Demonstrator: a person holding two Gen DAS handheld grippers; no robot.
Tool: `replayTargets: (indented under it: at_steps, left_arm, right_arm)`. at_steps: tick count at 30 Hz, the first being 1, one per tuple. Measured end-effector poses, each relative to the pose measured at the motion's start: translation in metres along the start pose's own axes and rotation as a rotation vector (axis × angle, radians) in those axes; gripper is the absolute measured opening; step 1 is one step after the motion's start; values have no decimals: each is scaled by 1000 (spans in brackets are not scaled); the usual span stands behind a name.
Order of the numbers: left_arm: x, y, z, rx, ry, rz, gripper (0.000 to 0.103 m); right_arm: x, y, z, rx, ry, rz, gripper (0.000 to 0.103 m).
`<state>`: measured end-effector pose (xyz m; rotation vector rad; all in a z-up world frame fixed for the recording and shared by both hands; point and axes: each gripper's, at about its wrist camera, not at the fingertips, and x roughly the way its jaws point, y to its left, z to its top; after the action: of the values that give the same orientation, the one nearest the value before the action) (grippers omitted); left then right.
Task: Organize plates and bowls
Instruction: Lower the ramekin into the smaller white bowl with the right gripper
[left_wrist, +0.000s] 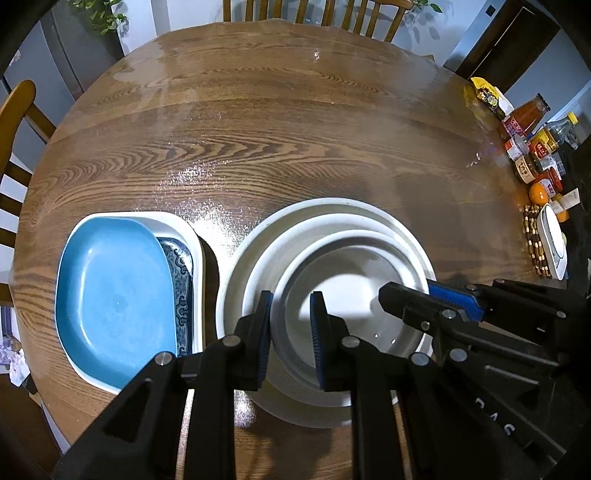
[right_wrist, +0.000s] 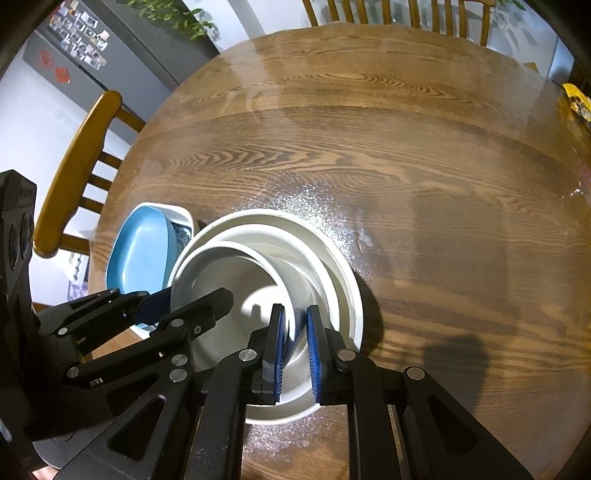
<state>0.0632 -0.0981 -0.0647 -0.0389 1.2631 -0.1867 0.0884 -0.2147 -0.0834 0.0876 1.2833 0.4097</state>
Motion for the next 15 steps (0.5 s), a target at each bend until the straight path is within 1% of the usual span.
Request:
replayTargets:
  at_steps: [4,10,15]
  left_arm:
    - [-7,-3,2,22,-45,32,16]
    - [-9,-1,3,13,-55,35,18]
    - [-12,0,1,11,-68,38,19]
  right_arm:
    - [-4,2,0,-8,-21,-3,14]
    - [-11,7,0,-29,-48,-19,14]
    - [-13,6,-1,-23,-61,-16,14]
